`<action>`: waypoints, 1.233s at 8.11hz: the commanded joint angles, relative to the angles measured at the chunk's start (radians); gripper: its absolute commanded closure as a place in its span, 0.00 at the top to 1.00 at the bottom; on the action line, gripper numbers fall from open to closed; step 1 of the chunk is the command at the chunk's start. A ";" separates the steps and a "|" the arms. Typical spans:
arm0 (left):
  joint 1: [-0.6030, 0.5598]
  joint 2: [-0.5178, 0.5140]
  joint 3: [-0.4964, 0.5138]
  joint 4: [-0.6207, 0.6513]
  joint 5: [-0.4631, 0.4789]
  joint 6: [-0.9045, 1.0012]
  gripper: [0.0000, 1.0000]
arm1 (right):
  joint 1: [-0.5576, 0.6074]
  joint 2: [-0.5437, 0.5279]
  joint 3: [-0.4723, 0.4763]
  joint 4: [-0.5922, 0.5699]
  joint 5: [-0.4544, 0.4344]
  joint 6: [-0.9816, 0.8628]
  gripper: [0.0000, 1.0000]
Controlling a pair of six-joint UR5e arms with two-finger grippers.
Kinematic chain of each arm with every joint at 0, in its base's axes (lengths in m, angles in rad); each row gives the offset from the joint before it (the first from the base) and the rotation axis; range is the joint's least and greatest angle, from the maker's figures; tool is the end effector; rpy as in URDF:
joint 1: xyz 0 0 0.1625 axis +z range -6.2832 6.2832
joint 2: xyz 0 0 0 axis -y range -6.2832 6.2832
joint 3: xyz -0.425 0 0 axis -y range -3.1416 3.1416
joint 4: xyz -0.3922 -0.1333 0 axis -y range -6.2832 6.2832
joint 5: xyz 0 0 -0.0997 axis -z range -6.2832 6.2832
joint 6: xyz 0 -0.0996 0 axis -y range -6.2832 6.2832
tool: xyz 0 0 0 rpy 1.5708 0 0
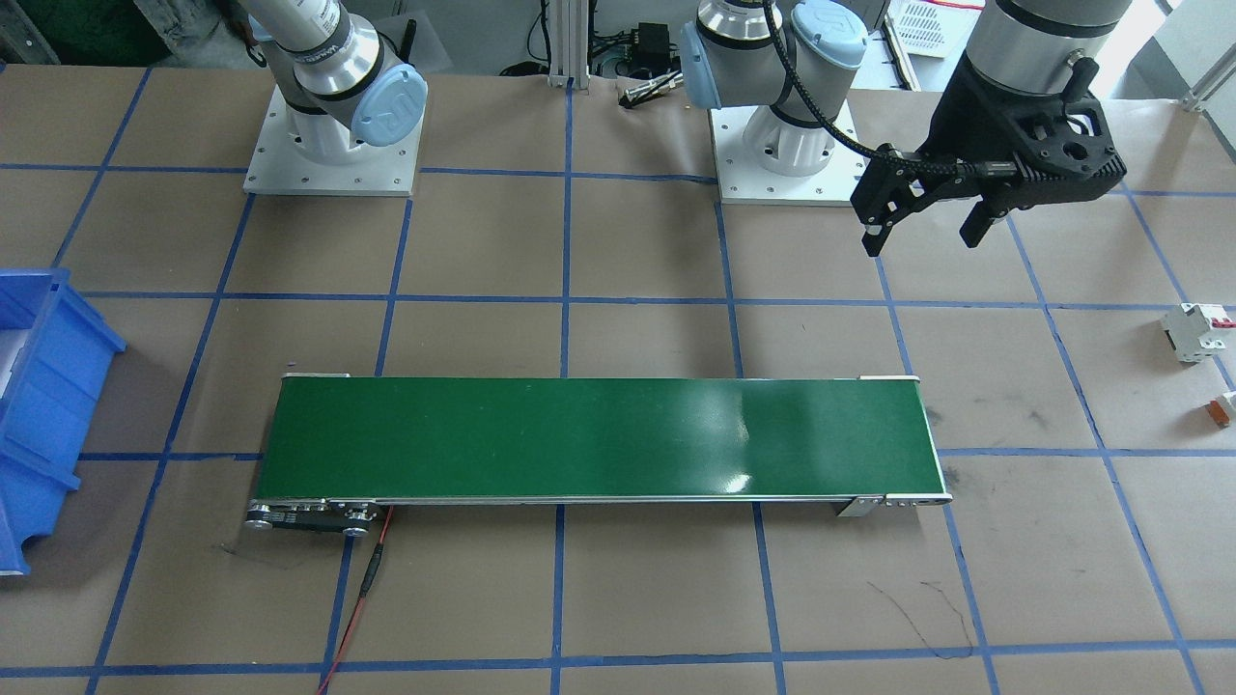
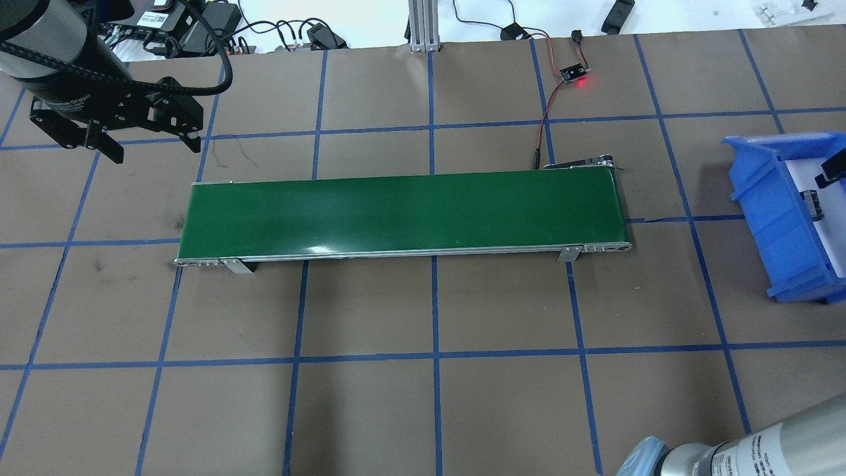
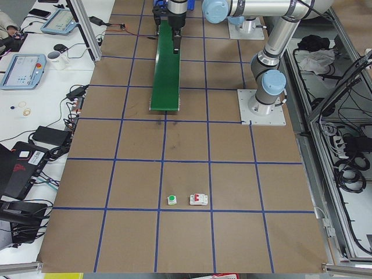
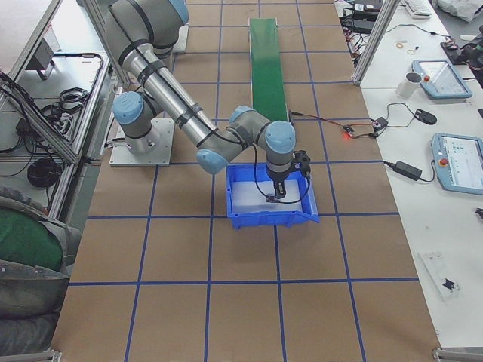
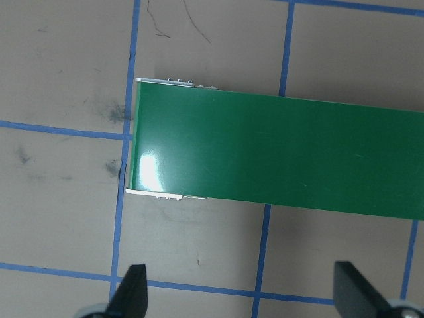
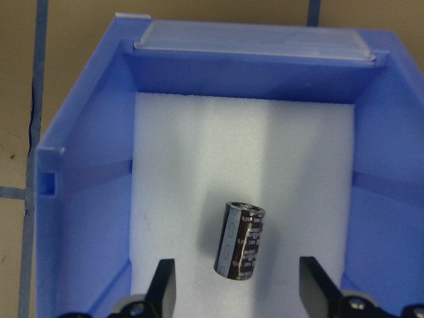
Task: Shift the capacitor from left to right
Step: 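Lower the capacitor into the blue bin and open the right gripper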
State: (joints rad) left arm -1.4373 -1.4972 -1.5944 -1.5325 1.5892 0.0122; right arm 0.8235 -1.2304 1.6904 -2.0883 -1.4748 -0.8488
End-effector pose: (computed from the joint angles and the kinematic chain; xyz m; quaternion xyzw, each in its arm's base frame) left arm -0.0679 -0.4819 0.5155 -0.0610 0.9971 -0.0433 0.0124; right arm -0.3020 -0.5361 0.2958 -0.0520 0.9971 -0.0544 0.0129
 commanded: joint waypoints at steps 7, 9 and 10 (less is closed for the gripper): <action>0.000 0.000 0.002 0.000 0.003 0.000 1.00 | 0.162 -0.404 -0.012 0.279 -0.015 0.362 1.00; 0.000 0.000 0.002 0.000 0.005 0.000 1.00 | 0.325 -0.431 -0.012 0.324 -0.028 0.552 1.00; 0.000 0.000 0.002 0.000 0.005 0.000 1.00 | 0.394 -0.431 -0.014 0.324 -0.029 0.609 1.00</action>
State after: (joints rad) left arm -1.4373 -1.4972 -1.5923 -1.5324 1.5934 0.0123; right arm 1.0820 -1.6483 1.6783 -1.7825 -1.4964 -0.3752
